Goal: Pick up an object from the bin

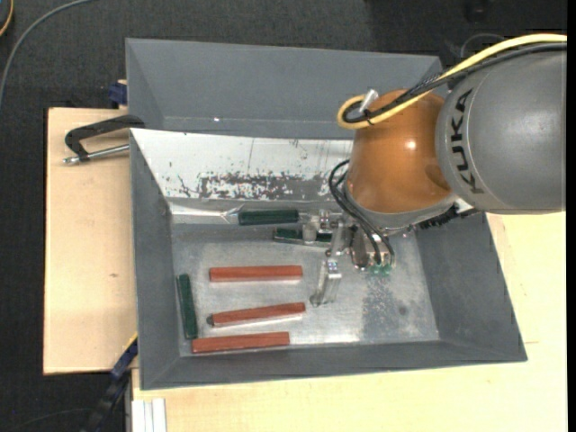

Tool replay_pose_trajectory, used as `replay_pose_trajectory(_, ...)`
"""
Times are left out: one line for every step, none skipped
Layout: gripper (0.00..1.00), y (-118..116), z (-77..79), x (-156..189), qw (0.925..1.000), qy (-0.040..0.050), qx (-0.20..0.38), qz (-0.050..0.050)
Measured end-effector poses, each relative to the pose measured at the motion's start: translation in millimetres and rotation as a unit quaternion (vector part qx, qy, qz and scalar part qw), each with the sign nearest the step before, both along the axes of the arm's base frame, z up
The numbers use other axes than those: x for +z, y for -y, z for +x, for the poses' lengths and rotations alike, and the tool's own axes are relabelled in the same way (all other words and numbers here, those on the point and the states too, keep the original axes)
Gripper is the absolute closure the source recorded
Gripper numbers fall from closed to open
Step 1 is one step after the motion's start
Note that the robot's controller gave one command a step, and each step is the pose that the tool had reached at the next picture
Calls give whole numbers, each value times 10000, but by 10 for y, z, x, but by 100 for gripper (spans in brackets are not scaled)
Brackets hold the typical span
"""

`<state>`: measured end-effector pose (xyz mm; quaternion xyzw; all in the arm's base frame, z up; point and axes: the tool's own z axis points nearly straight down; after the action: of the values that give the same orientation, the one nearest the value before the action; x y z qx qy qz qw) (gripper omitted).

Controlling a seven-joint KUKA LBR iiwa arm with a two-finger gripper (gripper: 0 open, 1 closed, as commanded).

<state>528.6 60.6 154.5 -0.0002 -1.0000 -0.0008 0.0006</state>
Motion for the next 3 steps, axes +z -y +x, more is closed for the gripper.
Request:
replay_pose_trajectory(0,-311,-145,-844,9925,-14,-1221,-3)
replay_pose_trajectory(0,-765,245,-830,9960,34,-898,11)
replay_pose_trajectory(100,-744,231,-833,9958,16,-918,3)
